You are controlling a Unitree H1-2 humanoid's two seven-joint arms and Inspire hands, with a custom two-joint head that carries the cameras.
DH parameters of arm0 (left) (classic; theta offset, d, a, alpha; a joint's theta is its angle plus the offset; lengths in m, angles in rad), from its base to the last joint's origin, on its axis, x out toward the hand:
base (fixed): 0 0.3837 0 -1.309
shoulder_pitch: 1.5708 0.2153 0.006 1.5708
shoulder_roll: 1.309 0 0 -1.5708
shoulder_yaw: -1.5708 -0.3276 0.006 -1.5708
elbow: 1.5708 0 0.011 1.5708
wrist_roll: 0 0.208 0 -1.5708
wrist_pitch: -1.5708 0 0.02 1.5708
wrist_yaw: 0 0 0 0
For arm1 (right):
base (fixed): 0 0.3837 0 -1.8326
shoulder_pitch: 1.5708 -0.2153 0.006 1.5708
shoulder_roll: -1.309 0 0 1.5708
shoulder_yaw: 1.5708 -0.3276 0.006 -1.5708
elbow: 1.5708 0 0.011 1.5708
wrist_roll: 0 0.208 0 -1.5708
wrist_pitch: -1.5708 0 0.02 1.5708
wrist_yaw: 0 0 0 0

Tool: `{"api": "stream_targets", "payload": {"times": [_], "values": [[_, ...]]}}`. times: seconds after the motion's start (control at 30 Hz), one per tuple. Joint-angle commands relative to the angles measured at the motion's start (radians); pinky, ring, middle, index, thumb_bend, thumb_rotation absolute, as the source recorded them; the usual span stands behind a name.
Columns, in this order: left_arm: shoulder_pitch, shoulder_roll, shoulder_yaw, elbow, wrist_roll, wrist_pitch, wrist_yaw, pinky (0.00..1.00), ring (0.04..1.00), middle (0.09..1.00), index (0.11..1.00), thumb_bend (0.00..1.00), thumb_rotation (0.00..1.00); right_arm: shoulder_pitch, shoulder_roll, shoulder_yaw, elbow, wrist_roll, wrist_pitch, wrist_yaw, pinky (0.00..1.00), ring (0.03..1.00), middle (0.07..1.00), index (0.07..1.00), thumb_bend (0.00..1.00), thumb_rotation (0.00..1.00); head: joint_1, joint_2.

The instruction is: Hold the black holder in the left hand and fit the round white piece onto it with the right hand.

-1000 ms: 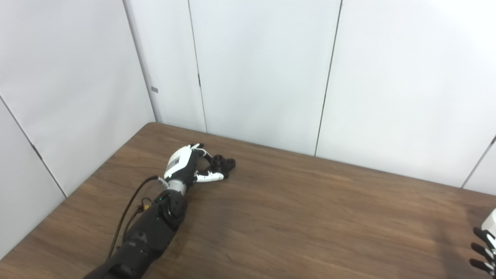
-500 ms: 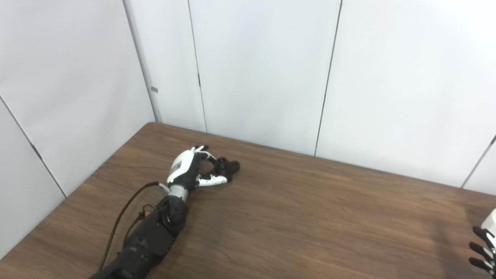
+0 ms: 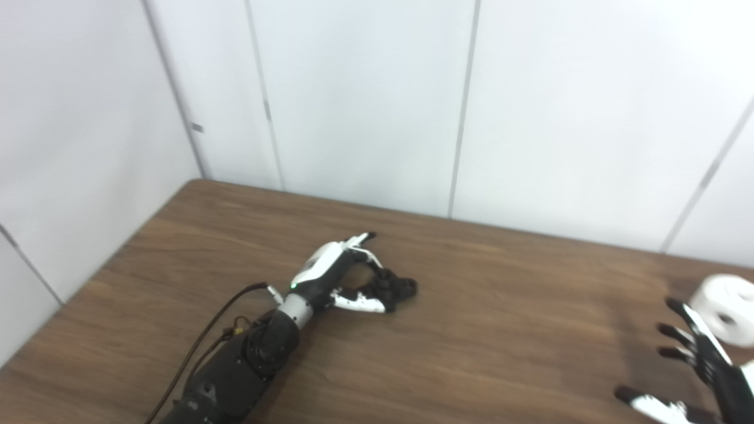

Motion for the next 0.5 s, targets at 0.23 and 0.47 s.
{"api": "stream_targets", "payload": {"times": [0.23, 0.47], "values": [[0.029, -0.105, -0.125, -0.054, 0.044, -0.011, -0.157, 1.0, 1.0, 0.988, 0.482, 0.52, 0.06, -0.047, 0.01, 0.012, -0.077, -0.056, 0.004, -0.02, 0.67, 0.792, 0.938, 0.897, 0.8, 0.31, -0.08, 0.034], [0.022, -0.148, -0.159, -0.033, 0.067, -0.029, -0.17, 1.0, 1.0, 0.988, 0.481, 0.52, 0.06, -0.062, 0.033, 0.024, -0.102, -0.081, 0.032, -0.016, 0.67, 0.812, 0.941, 0.888, 0.8, 0.34, -0.166, 0.065]]}}
